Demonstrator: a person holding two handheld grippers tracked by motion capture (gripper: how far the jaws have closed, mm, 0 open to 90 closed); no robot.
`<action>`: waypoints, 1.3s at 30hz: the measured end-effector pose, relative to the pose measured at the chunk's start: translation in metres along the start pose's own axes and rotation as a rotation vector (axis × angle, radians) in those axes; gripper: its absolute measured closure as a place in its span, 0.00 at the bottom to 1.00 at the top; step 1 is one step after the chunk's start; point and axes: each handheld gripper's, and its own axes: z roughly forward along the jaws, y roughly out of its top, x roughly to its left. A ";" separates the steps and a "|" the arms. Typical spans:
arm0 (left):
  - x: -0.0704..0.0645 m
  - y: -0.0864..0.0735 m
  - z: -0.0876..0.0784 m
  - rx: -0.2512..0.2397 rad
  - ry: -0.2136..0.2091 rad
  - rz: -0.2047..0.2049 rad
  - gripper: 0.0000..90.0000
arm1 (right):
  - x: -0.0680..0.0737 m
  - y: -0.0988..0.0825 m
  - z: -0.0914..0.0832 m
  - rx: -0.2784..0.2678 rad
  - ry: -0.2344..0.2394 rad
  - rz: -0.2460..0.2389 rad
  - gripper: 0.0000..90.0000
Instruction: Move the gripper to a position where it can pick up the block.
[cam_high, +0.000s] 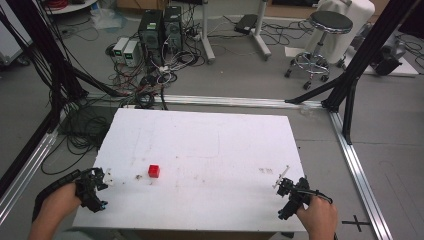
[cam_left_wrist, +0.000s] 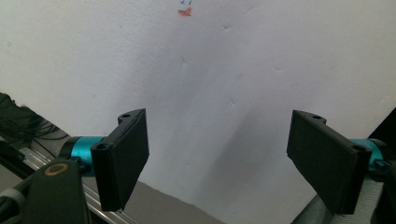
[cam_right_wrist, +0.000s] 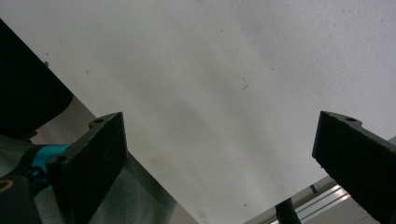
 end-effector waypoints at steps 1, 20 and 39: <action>0.000 0.000 0.000 0.000 -0.001 0.000 0.24 | 0.000 0.000 0.000 0.000 -0.001 -0.001 0.03; 0.000 0.001 0.001 -0.009 0.005 -0.002 0.24 | 0.002 0.002 0.001 -0.003 0.001 -0.011 0.03; 0.010 0.010 -0.008 -0.029 -0.002 0.136 0.24 | 0.003 0.000 -0.001 -0.021 0.005 -0.018 0.03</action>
